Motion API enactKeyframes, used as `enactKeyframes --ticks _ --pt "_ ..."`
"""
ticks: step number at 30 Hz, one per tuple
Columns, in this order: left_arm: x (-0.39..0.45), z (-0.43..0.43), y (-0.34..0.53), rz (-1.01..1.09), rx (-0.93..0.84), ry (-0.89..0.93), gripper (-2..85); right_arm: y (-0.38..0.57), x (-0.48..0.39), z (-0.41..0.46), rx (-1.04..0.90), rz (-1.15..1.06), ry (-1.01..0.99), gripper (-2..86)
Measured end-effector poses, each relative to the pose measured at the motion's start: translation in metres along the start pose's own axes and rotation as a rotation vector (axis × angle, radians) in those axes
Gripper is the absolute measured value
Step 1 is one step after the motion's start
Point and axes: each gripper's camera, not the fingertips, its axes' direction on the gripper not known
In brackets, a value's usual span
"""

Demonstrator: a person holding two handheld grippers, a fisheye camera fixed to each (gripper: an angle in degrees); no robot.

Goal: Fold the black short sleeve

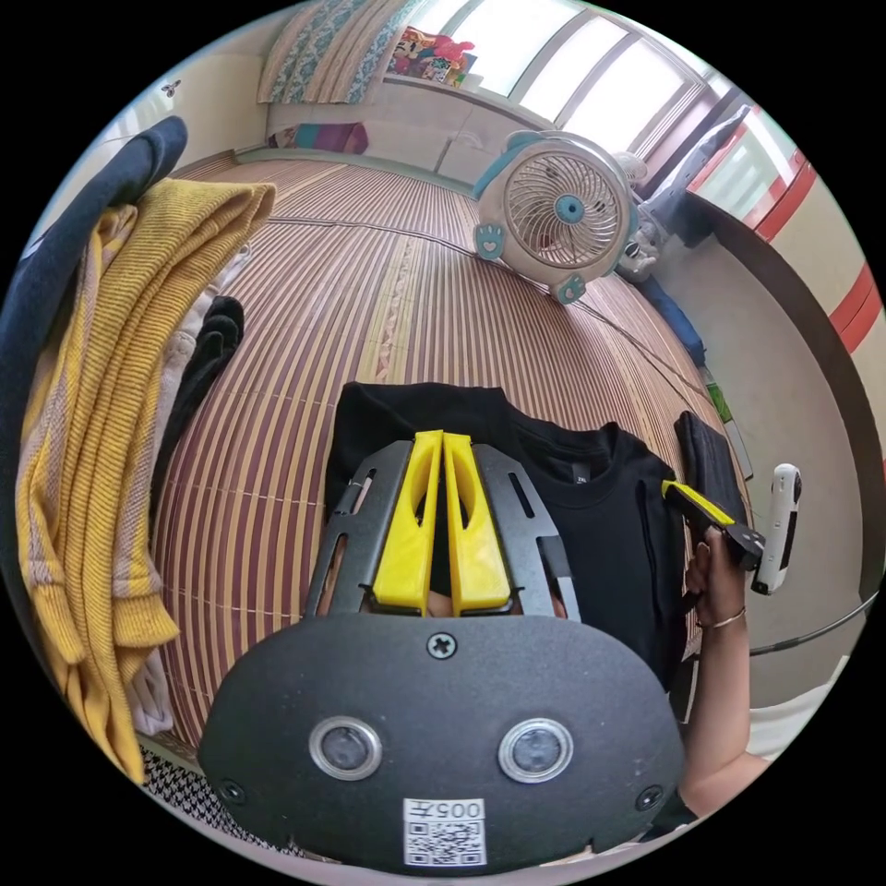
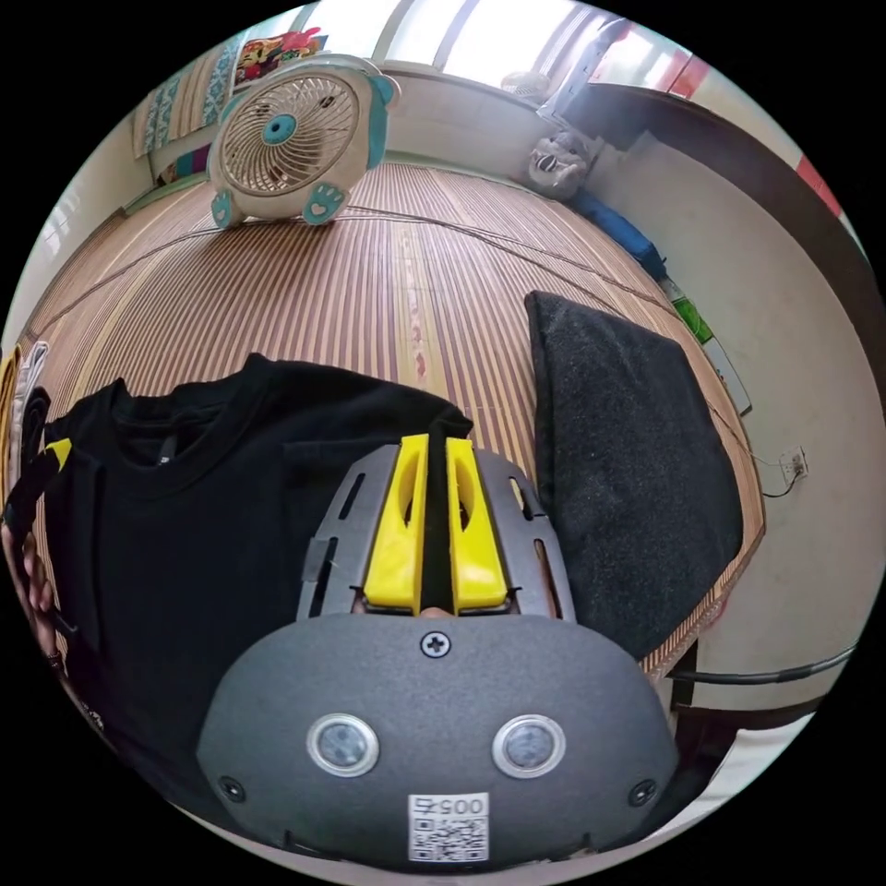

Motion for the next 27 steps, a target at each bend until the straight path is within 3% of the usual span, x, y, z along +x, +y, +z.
enactKeyframes --ticks 11,22,27 --pt "0.011 -0.031 0.002 0.004 0.001 -0.006 -0.7 0.010 0.058 -0.015 0.032 0.166 -0.082 0.4" --pt "0.044 -0.098 0.022 0.054 0.119 -0.009 -0.7 0.140 0.055 -0.077 0.009 -0.076 -0.222 3.9" --pt "0.077 -0.142 0.052 0.167 0.175 -0.013 -0.6 0.190 0.065 -0.077 -0.137 -0.105 -0.122 5.2"
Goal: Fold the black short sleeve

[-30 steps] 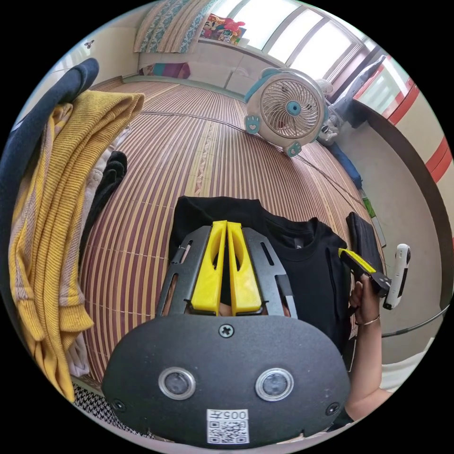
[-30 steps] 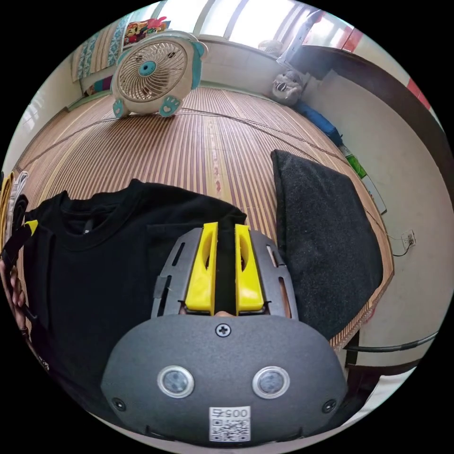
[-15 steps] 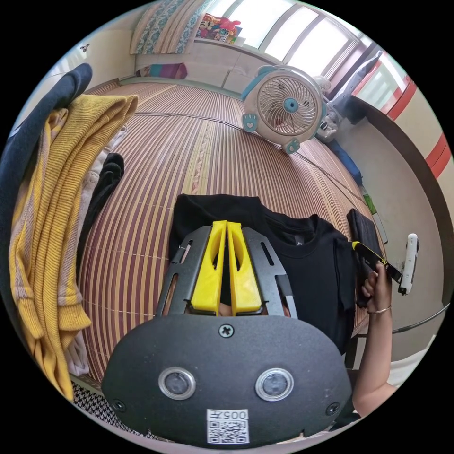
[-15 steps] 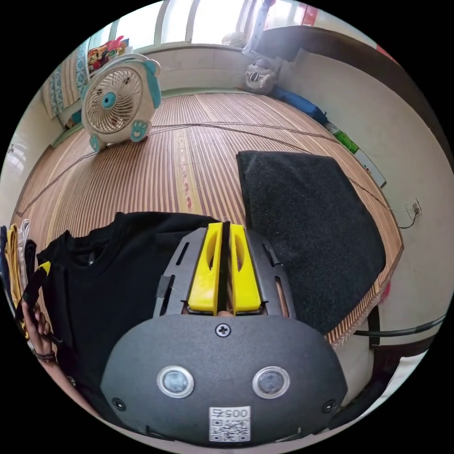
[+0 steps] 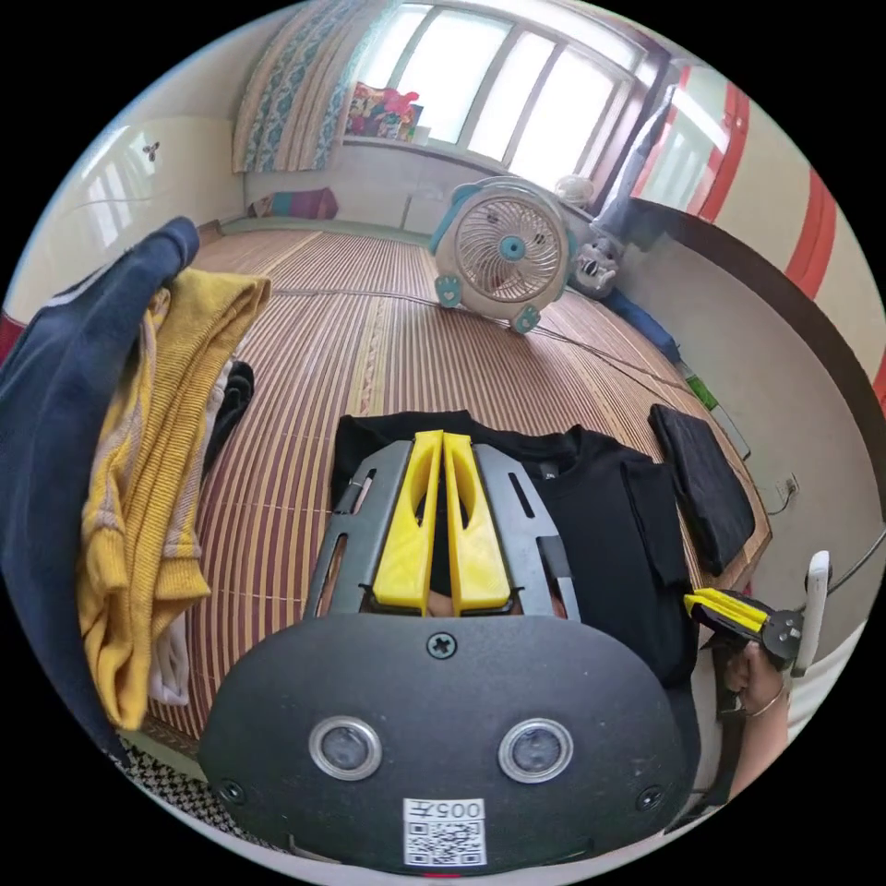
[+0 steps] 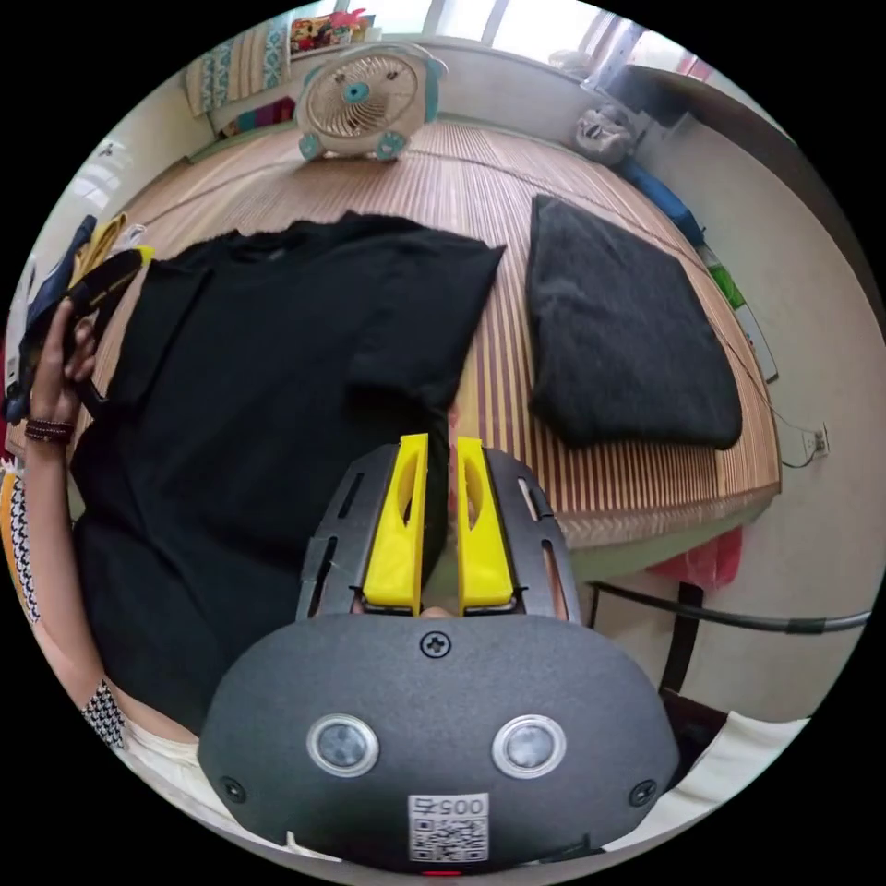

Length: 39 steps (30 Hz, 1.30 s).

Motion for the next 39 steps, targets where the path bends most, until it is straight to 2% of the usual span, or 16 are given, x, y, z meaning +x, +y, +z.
enactKeyframes --ticks 3,6,11,16,19,21,24,32,39 --pt "0.029 -0.040 0.021 0.074 0.007 0.041 -0.6 0.041 0.011 -0.030 0.072 -0.007 -0.061 5.7" --pt "0.072 -0.090 0.048 0.227 0.034 -0.006 -0.3 0.083 0.021 -0.058 0.115 -0.011 -0.080 5.8" --pt "0.137 -0.167 0.100 0.386 -0.006 0.201 1.8 0.162 0.040 -0.099 0.179 0.026 -0.103 6.0" --pt "0.230 -0.225 0.190 0.693 -0.160 0.378 5.3 0.230 0.054 -0.122 0.217 0.071 -0.194 5.9" --pt "0.271 -0.252 0.244 0.936 -0.216 0.398 6.9 0.270 0.058 -0.131 0.242 0.077 -0.215 5.7" --pt "0.286 -0.267 0.268 1.017 -0.221 0.381 7.8 0.292 0.059 -0.135 0.255 0.068 -0.221 5.5" --pt "0.299 -0.284 0.286 1.039 -0.257 0.396 8.6 0.323 0.058 -0.139 0.285 0.063 -0.228 5.3" --pt "0.302 -0.293 0.295 0.992 -0.293 0.273 8.4 0.372 0.053 -0.155 0.372 0.067 -0.300 5.2" --pt "0.293 -0.310 0.285 0.940 -0.287 0.266 2.7 0.401 0.037 -0.158 0.453 -0.005 -0.247 5.9"
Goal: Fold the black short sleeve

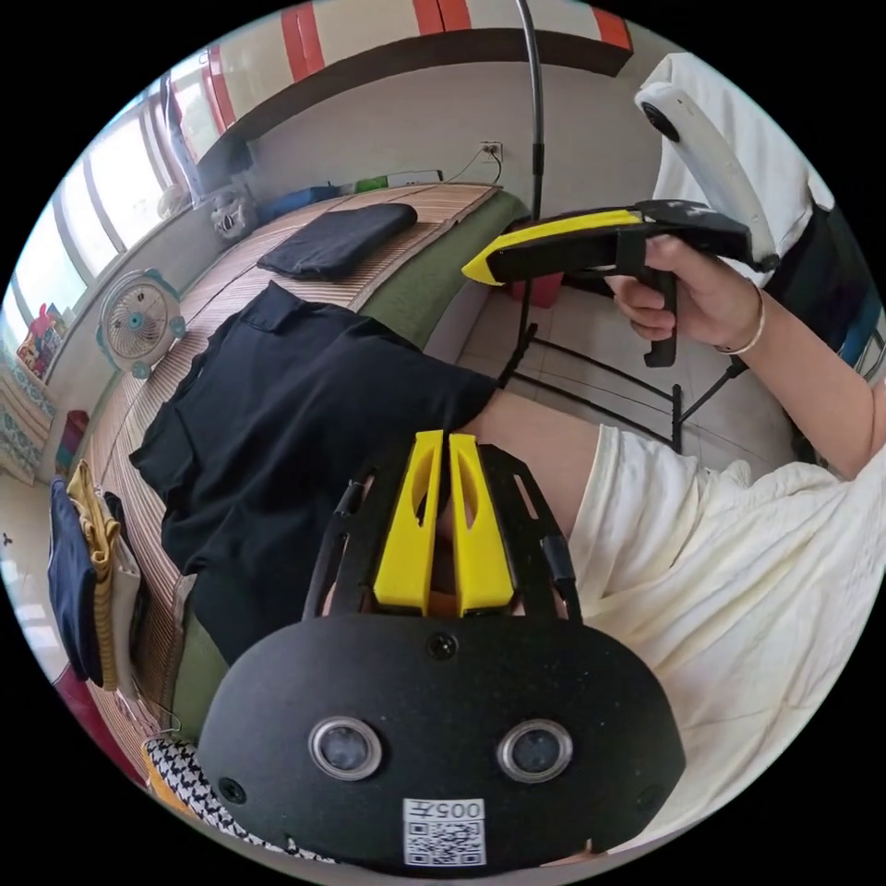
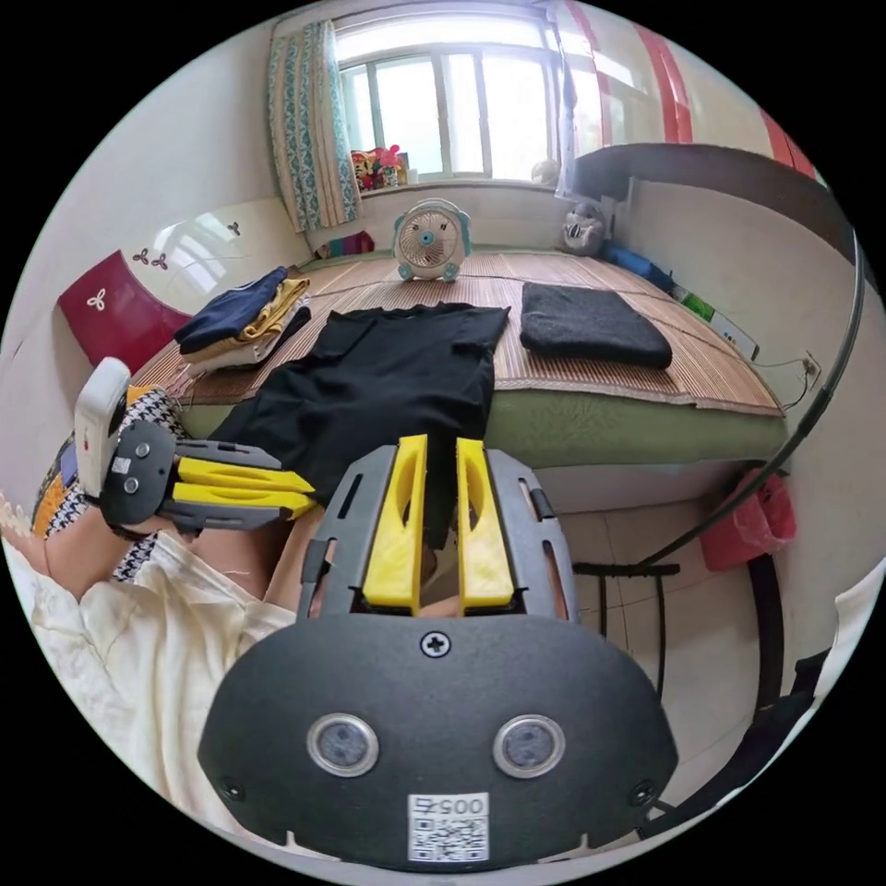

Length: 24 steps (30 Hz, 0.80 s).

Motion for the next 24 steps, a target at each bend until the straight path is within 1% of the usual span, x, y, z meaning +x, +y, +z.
enactKeyframes --ticks 6,8,12,15,20,24 --pt "-0.026 -0.027 0.011 -0.096 0.068 0.063 1.0 0.024 -0.018 0.000 -0.045 -0.098 -0.054 9.2" --pt "-0.033 -0.037 0.016 -0.126 0.096 0.064 0.8 0.035 -0.028 0.001 -0.053 -0.128 -0.102 10.8" --pt "-0.041 -0.059 0.020 -0.135 0.135 0.044 0.6 0.046 -0.045 0.008 -0.056 -0.169 -0.123 12.8" --pt "-0.047 -0.075 0.022 -0.147 0.168 0.035 0.6 0.049 -0.057 0.018 -0.050 -0.169 -0.102 12.1" --pt "-0.058 -0.095 0.027 -0.181 0.207 0.032 0.5 0.045 -0.064 0.030 0.016 -0.083 -0.016 9.1" --pt "-0.068 -0.111 0.031 -0.196 0.229 0.036 0.5 0.044 -0.065 0.037 -0.001 -0.089 0.008 6.4"
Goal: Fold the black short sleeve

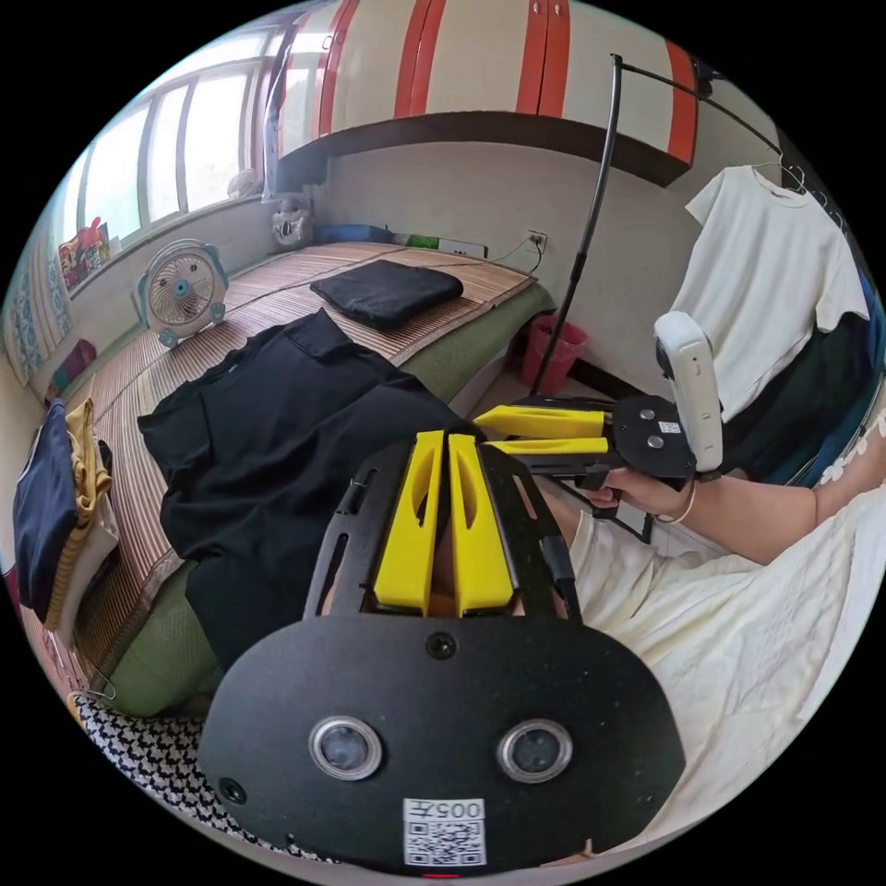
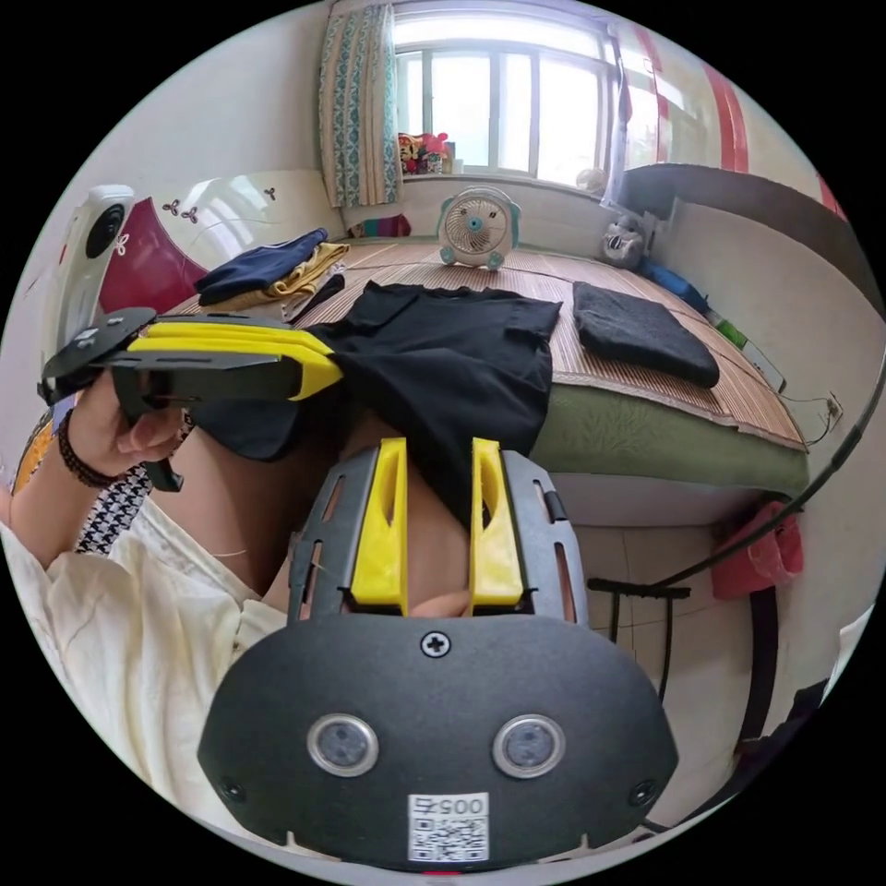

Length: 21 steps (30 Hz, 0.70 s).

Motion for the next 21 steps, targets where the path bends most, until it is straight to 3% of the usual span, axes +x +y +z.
enactKeyframes --ticks 21 --pt "-0.039 -0.022 0.001 -0.050 0.018 0.041 1.8 0.032 0.009 0.021 -0.094 0.007 0.169 -1.4"
